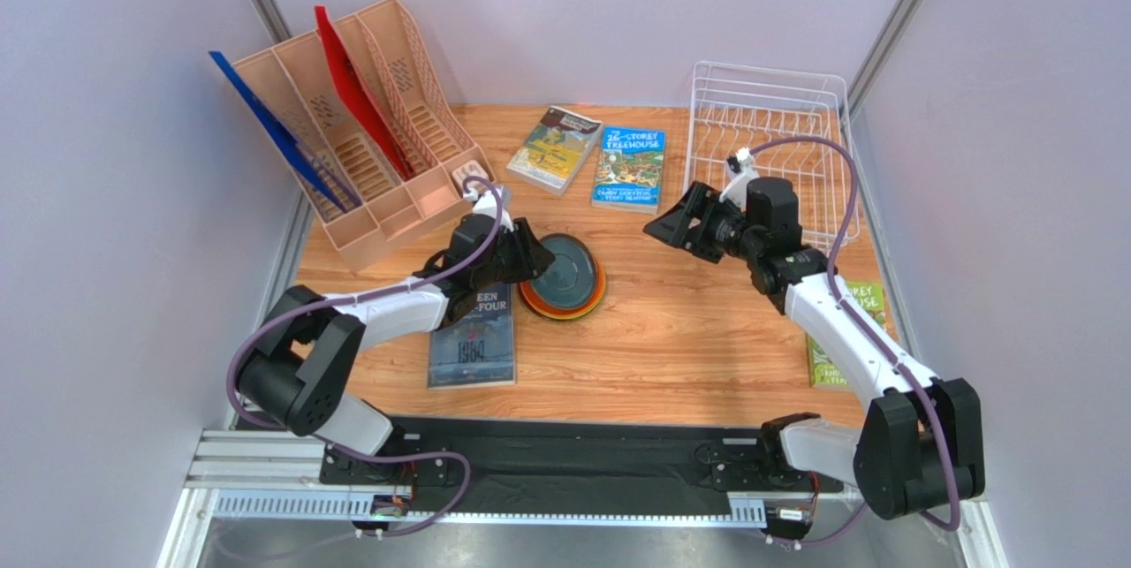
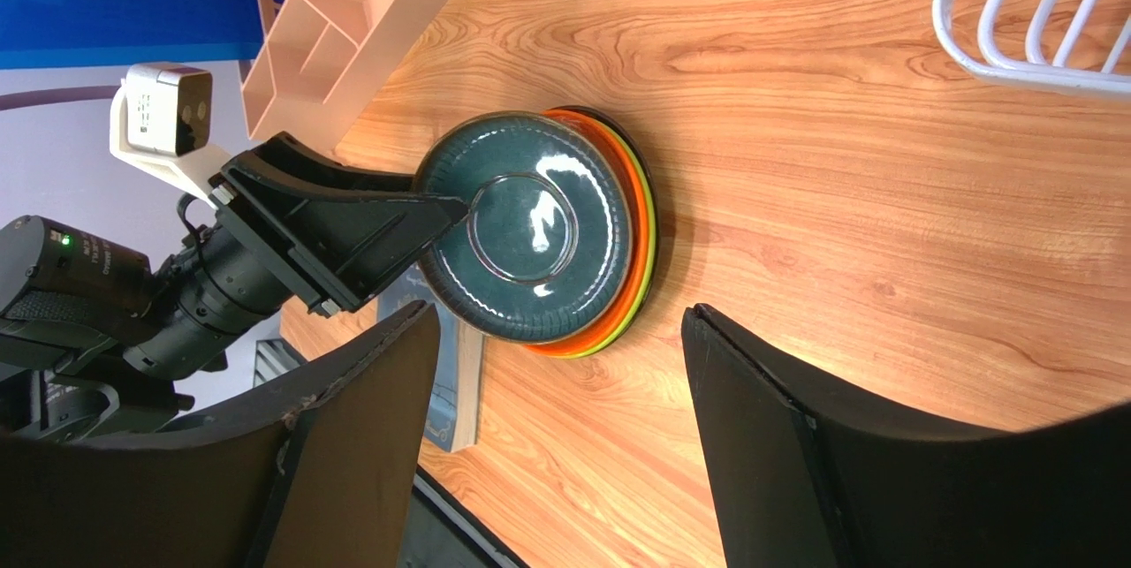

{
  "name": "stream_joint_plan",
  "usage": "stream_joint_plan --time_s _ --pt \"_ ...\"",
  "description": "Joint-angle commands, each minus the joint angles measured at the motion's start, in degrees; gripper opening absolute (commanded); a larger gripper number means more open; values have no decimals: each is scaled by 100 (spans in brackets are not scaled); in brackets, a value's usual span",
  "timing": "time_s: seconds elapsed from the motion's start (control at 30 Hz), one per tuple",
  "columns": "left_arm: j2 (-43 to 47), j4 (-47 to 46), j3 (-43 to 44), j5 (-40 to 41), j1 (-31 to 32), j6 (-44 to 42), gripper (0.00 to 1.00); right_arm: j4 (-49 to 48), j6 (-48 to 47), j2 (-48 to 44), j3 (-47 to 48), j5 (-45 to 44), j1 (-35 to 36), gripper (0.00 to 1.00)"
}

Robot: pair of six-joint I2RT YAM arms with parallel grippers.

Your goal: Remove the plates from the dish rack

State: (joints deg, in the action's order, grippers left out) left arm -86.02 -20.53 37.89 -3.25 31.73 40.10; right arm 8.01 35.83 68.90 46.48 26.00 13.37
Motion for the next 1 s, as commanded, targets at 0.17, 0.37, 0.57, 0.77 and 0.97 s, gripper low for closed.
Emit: stream_joint_plan --time_s 0.17,0.37,0.57,0.77,0.97 --pt "251 110 -62 96 0 -247 59 280 -445 9 212 -630 -1 74" --pt "577 515 -36 307 0 -529 91 429 -613 -26 221 -877 -1 75" --pt "875 1121 140 693 0 -871 100 587 -779 -140 248 -1183 -1 75" --pt "1542 1824 394 1509 0 -1390 100 571 -1244 -790 -67 -2946 -9 75" --pt "2263 2361 781 2073 0 -1891 100 456 -1825 -1379 -280 -4749 -1 74"
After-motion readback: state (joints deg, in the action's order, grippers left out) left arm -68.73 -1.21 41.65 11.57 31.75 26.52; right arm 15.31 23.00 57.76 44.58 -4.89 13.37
